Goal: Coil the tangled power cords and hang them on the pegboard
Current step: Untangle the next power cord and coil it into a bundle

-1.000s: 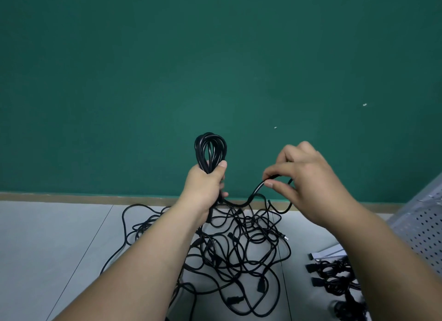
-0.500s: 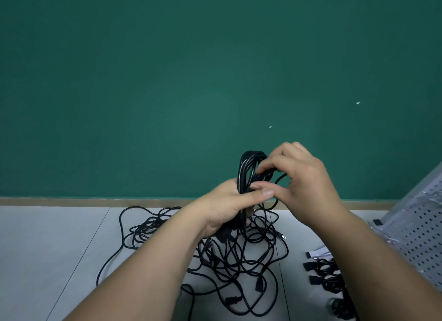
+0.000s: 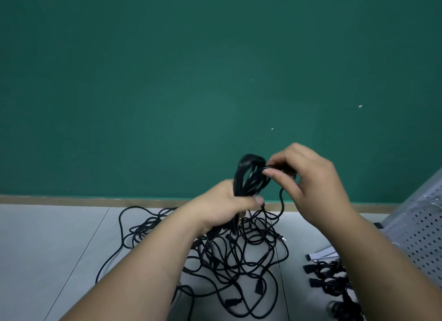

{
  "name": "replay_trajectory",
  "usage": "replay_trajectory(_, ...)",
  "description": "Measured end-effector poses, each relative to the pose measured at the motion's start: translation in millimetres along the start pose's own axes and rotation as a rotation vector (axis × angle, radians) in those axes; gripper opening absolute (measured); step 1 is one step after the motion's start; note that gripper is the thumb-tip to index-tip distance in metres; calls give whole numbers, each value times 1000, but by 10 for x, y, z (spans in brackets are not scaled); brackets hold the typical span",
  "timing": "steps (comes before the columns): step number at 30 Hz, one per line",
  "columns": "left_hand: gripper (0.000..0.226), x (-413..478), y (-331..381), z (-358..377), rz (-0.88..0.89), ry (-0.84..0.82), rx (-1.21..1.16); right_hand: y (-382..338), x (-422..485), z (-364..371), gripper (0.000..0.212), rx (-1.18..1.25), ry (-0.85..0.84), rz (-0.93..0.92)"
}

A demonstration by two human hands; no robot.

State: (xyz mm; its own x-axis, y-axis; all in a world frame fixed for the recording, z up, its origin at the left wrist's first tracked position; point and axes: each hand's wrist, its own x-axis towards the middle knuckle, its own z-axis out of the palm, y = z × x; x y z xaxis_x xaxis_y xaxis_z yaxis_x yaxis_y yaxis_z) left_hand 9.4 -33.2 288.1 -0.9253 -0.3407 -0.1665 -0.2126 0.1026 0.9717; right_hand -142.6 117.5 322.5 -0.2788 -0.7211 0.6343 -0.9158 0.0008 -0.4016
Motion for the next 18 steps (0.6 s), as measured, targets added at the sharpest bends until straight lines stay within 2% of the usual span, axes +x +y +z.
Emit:
replay_trajectory(3, 32, -3, -22, 76, -29, -46, 419, -92, 32, 105, 14, -94, 43, 6)
replay_trajectory(5, 26, 19, -77, 101, -41, -44, 458, -71, 7, 190, 9, -3, 42, 147)
replay_trajectory(7, 16, 14, -89, 92, -55, -19, 350, -25, -12, 219, 6, 160, 29, 344)
replay_trajectory(9, 23, 25, -94, 77, -38, 10, 296, 8, -3, 193, 6, 416, -16, 529)
replay_trajectory(11, 4, 8, -67, 77, -6, 22, 241, 33, 10, 150, 9, 623, -30, 612)
replay_trajectory(14, 25, 33, -52, 61, 38, 65, 117, 124, -5, 107, 14, 717, -9, 686)
replay_trajectory(17, 9, 63, -12, 29, 73, 156, -58, 184, -45, 112, 17, 718, -78, 732)
replay_trajectory(18, 17, 82, -24, 20, 77, 175, -104, 171, -60, 130, 18, 692, -122, 711)
